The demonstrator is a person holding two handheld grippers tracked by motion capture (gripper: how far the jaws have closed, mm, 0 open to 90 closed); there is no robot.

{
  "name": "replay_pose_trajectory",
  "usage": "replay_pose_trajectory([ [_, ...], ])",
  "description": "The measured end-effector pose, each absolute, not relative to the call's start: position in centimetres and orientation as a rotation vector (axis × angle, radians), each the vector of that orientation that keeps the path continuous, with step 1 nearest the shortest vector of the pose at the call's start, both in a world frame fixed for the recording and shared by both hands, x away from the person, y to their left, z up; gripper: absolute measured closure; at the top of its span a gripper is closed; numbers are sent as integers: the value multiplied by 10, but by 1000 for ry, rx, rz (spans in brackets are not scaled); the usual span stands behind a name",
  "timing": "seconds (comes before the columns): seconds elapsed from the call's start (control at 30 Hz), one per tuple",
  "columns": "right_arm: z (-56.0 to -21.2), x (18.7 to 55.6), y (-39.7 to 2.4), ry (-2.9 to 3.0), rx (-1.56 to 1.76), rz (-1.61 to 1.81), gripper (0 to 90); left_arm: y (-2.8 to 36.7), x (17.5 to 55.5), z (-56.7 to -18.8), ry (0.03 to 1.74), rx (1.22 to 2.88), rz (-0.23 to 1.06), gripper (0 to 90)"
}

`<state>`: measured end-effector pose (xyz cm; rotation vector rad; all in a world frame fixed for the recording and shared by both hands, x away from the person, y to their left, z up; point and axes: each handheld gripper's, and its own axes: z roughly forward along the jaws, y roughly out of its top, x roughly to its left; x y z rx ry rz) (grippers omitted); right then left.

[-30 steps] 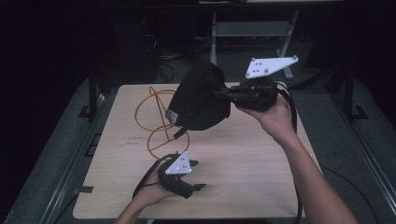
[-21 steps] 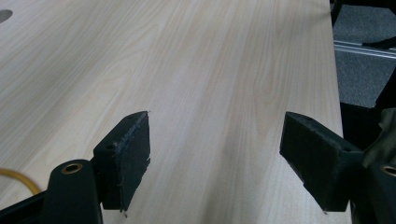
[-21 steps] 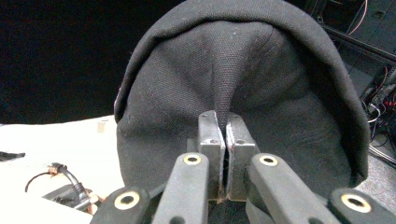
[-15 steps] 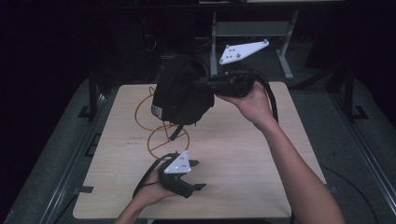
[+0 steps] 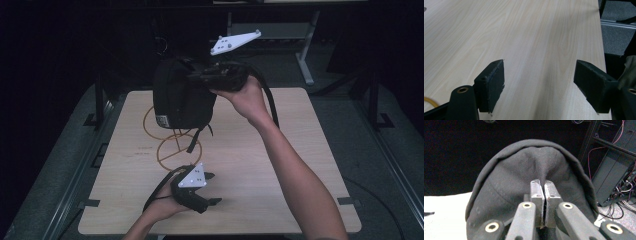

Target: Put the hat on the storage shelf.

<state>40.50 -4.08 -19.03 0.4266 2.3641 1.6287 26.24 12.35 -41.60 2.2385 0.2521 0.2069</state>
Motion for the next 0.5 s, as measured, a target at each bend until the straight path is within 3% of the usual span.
replay_pose_trajectory([
  [0.5, -190, 435, 29, 2477, 468, 1543, 873, 120, 261, -416, 218, 2241, 209, 247],
])
